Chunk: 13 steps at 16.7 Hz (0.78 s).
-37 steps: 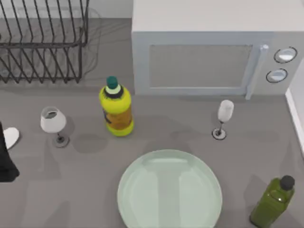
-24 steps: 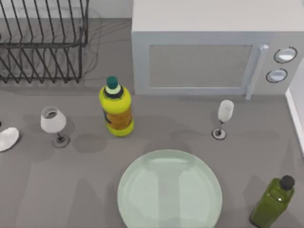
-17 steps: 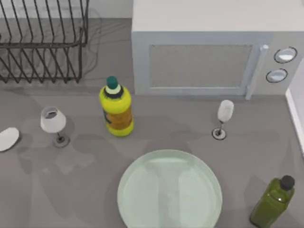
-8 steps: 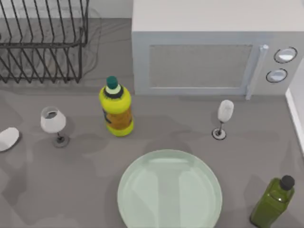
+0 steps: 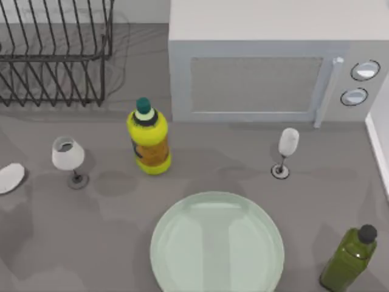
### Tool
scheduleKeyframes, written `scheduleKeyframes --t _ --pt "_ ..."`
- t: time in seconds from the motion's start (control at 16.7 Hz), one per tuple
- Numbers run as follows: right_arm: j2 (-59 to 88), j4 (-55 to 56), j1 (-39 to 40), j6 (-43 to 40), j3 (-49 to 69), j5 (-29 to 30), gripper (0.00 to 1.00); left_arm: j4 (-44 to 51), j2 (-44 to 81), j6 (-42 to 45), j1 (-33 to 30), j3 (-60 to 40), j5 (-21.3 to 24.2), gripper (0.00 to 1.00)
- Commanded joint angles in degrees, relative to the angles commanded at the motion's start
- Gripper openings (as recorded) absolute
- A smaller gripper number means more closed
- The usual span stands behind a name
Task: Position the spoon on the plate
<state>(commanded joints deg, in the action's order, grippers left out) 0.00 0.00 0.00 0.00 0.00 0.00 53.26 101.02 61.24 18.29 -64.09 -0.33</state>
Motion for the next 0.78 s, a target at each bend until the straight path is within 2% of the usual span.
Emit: scheduleKeyframes --t 0.3,0.66,0.78 --pt "0.0 0.0 0.0 0.0 0.0 0.0 1.00 -13.9 6.1 0.4 0.2 7.0 0.0 1.00" --pt "0.0 0.0 0.0 0.0 0.0 0.0 1.00 -16.1 7.4 0.4 0.3 8.5 0.0 1.00" --pt "0.0 0.0 0.0 0.0 0.0 0.0 1.00 -16.1 7.4 0.4 0.3 8.5 0.0 0.85"
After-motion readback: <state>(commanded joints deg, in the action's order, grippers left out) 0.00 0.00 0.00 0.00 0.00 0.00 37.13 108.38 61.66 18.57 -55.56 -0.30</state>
